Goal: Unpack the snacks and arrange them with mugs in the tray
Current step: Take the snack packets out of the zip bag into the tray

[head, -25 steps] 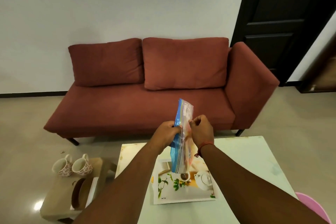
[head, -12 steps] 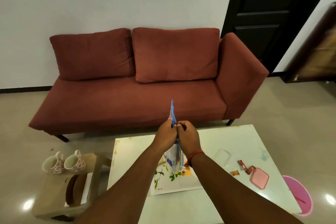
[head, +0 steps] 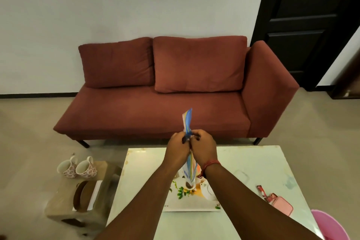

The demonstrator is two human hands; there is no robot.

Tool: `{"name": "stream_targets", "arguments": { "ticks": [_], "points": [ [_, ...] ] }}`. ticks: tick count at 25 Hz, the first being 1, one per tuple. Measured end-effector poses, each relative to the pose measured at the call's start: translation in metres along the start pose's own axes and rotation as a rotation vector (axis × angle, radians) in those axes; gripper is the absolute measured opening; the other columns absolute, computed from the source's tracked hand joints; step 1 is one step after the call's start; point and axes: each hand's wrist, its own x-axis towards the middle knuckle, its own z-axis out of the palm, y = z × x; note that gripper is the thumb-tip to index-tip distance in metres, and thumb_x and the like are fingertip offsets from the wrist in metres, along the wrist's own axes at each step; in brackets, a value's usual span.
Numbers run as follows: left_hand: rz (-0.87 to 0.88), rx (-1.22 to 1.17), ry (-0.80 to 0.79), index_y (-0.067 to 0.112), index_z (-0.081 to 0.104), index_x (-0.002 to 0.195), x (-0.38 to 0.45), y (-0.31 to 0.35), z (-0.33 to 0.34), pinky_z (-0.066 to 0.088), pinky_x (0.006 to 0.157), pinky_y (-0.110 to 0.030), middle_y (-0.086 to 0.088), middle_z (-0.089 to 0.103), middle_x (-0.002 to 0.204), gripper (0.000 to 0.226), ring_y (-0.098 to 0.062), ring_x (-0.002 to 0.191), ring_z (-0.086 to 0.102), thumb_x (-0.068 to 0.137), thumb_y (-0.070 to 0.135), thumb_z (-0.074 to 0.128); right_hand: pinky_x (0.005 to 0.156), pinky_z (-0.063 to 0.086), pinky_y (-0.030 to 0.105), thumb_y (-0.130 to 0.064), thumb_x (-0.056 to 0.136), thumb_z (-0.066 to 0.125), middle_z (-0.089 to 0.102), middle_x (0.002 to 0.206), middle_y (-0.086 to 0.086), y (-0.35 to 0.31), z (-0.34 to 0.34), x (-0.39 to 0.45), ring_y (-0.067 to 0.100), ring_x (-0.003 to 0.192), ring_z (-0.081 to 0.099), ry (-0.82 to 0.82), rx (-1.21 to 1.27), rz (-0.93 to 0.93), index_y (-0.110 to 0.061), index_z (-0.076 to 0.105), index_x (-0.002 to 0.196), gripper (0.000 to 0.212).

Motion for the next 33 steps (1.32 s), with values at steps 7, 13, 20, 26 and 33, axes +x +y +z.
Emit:
{"name": "stream_targets", "arguments": {
  "ticks": [7,13,20,26,33],
  "points": [
    [0.05,0.042,-0.044,0.015,0.066,0.096,0.009,0.017,-0.01,0.055,0.09,-0.049,-0.005,0.06,0.102,0.022,-0.022,0.094,0.065,0.101,0.021,0.045,0.057,0.039,-0.004,0.0,0.09,0.056,0.073,0.11,0.004,-0.012,-0.005,0.006,0.012,0.092,0.065,0.032,-0.123,-0.077,-0.011,0.07,0.117,0.032],
    [0.107,0.054,-0.094,0.014,0.07,0.109,0.02,0.019,-0.025,0.056,0.088,-0.044,-0.007,0.061,0.107,0.025,-0.022,0.095,0.064,0.099,0.015,0.047,0.076,0.048,0.006,0.003,0.087,0.058,0.073,0.105,0.003,-0.019,0.004,0.009,0.011,0.089,0.066,0.081,-0.077,-0.092,-0.011,0.071,0.114,0.033],
    [0.05,0.109,0.096,-0.001,0.064,0.082,0.042,0.005,-0.058,0.039,0.06,-0.028,-0.017,0.063,0.093,0.02,-0.024,0.078,0.057,0.091,0.006,0.049,0.071,0.045,0.023,-0.001,0.08,0.063,0.067,0.08,-0.005,-0.019,-0.025,0.032,0.015,0.076,0.063,0.236,-0.064,-0.022,-0.018,0.071,0.095,0.024],
    [-0.001,0.072,0.224,0.01,0.07,0.109,0.051,-0.01,-0.069,0.058,0.077,-0.038,-0.007,0.056,0.108,0.025,-0.023,0.09,0.062,0.096,0.009,0.049,0.07,0.044,0.026,-0.003,0.082,0.065,0.067,0.086,0.004,0.001,-0.06,0.041,0.022,0.079,0.062,0.396,-0.086,0.067,-0.016,0.062,0.089,0.015],
    [0.097,0.117,0.138,0.012,0.066,0.124,0.046,0.003,-0.04,0.04,0.064,-0.004,-0.002,0.056,0.117,0.033,-0.007,0.093,0.053,0.098,0.005,0.046,0.079,0.049,0.036,-0.014,0.078,0.06,0.06,0.099,0.006,-0.004,-0.042,0.036,0.023,0.09,0.056,0.236,-0.38,-0.312,-0.012,0.068,0.096,0.02]
  ]
}}
